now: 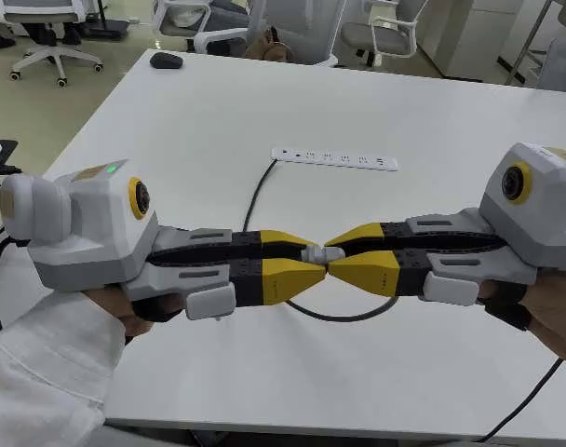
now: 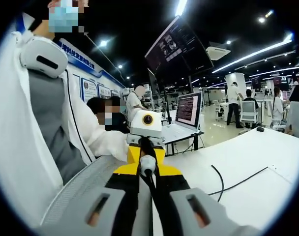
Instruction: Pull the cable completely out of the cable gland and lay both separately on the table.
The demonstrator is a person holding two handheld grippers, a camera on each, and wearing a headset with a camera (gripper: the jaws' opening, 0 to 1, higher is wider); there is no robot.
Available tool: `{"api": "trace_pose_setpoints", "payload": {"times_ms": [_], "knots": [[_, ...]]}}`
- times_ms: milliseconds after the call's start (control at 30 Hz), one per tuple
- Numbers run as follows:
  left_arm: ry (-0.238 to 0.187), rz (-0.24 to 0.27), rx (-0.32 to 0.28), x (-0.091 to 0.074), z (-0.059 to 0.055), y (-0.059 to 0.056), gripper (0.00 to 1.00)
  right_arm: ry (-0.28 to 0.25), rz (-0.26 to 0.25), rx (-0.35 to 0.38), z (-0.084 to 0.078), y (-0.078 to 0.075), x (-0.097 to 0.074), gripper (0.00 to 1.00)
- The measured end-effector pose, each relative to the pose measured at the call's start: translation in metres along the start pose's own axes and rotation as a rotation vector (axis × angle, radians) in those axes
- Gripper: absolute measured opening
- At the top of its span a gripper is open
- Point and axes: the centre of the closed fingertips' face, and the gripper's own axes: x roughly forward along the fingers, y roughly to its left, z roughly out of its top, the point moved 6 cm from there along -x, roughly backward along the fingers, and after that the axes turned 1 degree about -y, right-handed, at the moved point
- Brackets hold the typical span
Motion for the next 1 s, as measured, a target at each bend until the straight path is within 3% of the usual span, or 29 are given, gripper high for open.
{"api": "trace_pose_setpoints", "payload": {"times_ms": [267,367,500,567,633,700,867,933,1000], "knots": [[0.003,-0.007,-0.041,0.0,-0.001,0.001,0.14,0.016,-0.016,-0.101,0.001,0.002,0.0,0.09],[-0.009,-0.025,-0.099,0.0,0.0,-0.001,0.15,0.028,0.005,-0.232,0.003,0.003,0.0,0.1],[0.002,-0.013,-0.018,0.0,0.001,-0.002,0.15,0.031,0.019,-0.219,0.002,0.002,0.0,0.11],[0.004,-0.005,-0.006,0.0,0.002,-0.002,0.15,0.031,0.017,-0.154,0.002,-0.001,0.0,0.12],[0.017,0.024,0.081,0.0,0.003,0.0,0.15,0.038,0.003,-0.151,0.001,-0.005,-0.001,0.13],[0.015,0.029,0.118,0.001,0.005,-0.002,0.15,0.052,-0.016,-0.138,-0.003,-0.008,-0.005,0.26],[0.047,0.034,0.158,0.004,0.001,-0.003,0.16,0.1,-0.032,-0.15,-0.013,-0.008,-0.011,0.1],[0.047,0.045,0.171,0.005,0.0,-0.002,0.16,0.105,0.004,-0.194,-0.014,-0.004,-0.01,0.03],[0.049,0.058,0.189,0.005,0.0,-0.001,0.16,0.103,-0.031,-0.149,-0.015,-0.007,-0.01,0.03]]}}
